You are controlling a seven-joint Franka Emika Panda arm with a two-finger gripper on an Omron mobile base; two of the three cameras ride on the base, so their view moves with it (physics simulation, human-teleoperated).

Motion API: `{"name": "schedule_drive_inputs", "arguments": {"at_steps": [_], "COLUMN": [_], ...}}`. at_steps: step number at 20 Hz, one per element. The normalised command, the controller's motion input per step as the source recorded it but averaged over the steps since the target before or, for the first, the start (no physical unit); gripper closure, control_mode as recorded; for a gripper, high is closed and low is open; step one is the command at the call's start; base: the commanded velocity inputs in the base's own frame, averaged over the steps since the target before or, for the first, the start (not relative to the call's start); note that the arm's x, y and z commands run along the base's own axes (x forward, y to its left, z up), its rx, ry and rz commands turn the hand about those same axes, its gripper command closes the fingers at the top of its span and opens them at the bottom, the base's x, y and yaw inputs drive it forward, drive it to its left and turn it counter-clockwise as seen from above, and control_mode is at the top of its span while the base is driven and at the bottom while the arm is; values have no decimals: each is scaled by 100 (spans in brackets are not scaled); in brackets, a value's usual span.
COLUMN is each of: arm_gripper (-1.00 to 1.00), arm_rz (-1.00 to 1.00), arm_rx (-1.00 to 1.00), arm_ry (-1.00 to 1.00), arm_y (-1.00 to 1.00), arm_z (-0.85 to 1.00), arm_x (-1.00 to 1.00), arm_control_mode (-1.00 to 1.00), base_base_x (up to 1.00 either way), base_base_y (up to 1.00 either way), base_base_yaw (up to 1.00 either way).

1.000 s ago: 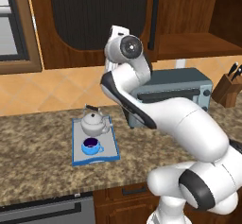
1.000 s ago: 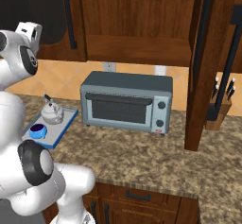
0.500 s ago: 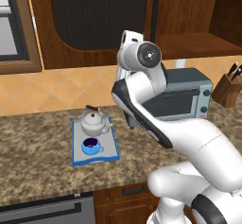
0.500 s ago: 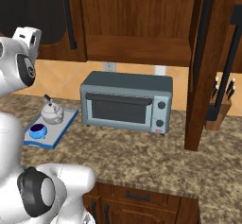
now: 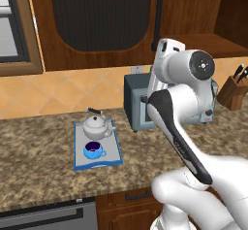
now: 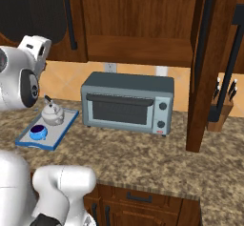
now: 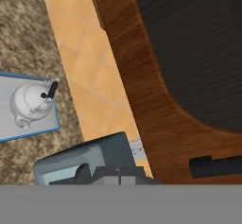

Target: Pick the kettle from the counter and place it on the tray. Then pick the mug from the cabinet and place it on the tray. Then close the cabinet doors.

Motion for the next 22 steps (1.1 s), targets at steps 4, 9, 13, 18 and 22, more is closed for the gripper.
{"name": "schedule_drive_inputs", "arguments": {"at_steps": [4, 9, 13, 18, 22], "arm_gripper": [100, 100, 100, 100, 100], "arm_rz": [-3, -23, -45, -41, -27], "arm_rx": [35, 50, 62, 75, 77], "arm_ry": [0, 0, 4, 3, 8], "arm_y": [-89, -89, -61, -43, -55], "arm_z": [0, 0, -7, -15, -14], "arm_x": [-71, -54, -18, -4, -6], "arm_control_mode": [-100, -100, -100, -100, -100], "base_base_x": [0, 0, 0, 0, 0], "base_base_y": [0, 0, 0, 0, 0], "base_base_yaw": [0, 0, 0, 0, 0]}}
